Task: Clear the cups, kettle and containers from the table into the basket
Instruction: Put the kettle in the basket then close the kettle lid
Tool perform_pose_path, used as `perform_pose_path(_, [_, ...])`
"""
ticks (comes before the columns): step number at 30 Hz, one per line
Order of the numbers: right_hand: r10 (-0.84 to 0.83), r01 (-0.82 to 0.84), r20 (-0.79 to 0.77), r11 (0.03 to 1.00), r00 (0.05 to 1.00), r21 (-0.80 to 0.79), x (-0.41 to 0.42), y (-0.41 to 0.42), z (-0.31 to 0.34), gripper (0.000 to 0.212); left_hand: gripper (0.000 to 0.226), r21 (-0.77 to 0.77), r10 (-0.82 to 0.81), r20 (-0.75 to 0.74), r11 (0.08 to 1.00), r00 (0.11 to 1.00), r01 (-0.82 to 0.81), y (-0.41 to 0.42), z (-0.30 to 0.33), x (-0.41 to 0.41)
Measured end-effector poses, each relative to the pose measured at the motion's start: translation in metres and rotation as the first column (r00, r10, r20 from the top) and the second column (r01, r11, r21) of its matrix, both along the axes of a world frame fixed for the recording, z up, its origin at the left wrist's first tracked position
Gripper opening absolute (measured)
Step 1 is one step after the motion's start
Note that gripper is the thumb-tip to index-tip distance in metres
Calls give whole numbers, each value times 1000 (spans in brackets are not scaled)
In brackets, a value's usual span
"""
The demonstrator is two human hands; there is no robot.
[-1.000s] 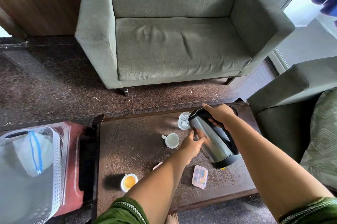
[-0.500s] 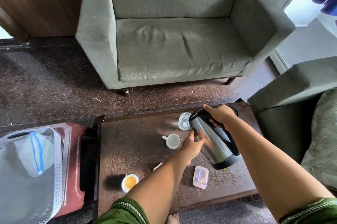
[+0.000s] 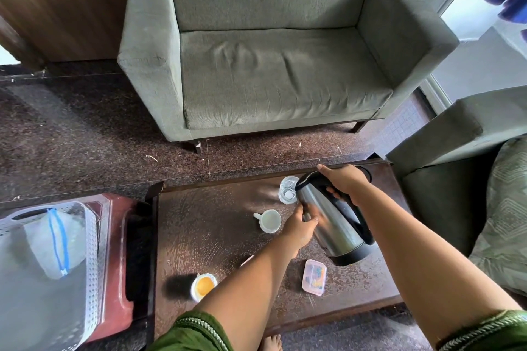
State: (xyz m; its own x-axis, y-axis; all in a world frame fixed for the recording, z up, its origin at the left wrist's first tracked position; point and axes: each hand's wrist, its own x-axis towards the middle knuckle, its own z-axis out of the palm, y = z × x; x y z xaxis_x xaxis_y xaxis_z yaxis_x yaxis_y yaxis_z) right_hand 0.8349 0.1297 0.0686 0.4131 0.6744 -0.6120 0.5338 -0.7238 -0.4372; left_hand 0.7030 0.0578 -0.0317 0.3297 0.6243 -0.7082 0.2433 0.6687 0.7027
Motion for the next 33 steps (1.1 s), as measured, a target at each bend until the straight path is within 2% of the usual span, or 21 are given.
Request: perform_pose_path(33, [-28, 29, -17, 999, 999, 17, -7, -5, 10, 59, 77, 7, 27, 43, 1000, 999, -28, 1, -8, -1])
